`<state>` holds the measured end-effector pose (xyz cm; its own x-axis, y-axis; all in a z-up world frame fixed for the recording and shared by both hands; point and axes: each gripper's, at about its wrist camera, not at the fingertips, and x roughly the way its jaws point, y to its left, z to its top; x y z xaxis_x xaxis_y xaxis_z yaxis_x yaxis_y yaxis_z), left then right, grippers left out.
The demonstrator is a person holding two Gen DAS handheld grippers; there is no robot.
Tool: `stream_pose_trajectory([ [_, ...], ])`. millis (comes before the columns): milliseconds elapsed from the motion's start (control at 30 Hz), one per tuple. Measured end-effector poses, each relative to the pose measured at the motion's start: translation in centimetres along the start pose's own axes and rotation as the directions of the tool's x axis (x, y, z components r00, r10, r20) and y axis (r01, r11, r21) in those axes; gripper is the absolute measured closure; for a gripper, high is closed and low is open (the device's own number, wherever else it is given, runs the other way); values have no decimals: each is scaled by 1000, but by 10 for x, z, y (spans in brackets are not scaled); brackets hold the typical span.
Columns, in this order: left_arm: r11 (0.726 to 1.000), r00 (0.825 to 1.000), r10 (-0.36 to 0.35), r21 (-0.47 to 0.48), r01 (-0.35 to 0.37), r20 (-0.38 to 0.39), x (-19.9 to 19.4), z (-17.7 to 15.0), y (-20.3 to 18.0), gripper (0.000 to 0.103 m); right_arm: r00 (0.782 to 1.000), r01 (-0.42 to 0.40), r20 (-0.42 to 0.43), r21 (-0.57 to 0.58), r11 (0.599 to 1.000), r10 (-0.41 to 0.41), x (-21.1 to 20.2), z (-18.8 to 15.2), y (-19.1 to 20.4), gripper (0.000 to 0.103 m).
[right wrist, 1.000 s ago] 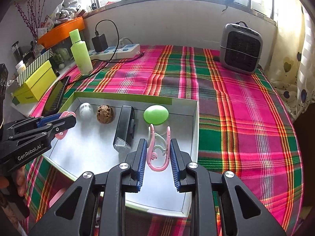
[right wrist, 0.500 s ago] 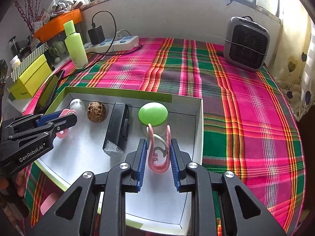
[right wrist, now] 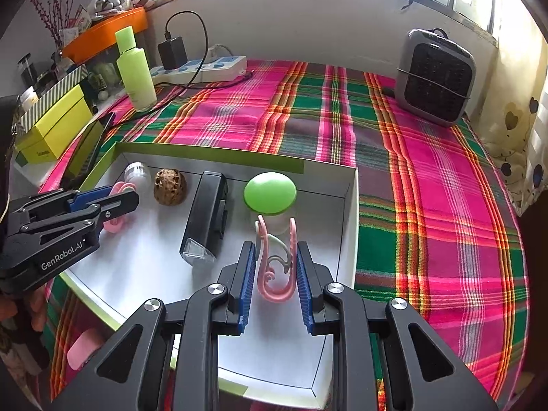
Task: Organize objects
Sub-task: 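Carry both pink hooks into the box with both tools, then open both tools to release the pink hooks inside the box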
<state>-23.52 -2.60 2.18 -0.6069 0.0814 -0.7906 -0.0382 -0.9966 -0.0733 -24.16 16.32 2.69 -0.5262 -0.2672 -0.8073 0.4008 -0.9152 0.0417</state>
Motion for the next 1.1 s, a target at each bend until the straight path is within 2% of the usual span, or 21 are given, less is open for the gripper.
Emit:
stream_pose_trajectory([
  [700,1000,1000,8,7,-8,-9,0,1,-1,81,1000,8,-5,-9,1000,-8,10,6,1,79],
  [1100,1000,1000,11,0,-11,-9,-3,0,-2,69,1000,13,3,1,1000,-13,9,6,0,78],
])
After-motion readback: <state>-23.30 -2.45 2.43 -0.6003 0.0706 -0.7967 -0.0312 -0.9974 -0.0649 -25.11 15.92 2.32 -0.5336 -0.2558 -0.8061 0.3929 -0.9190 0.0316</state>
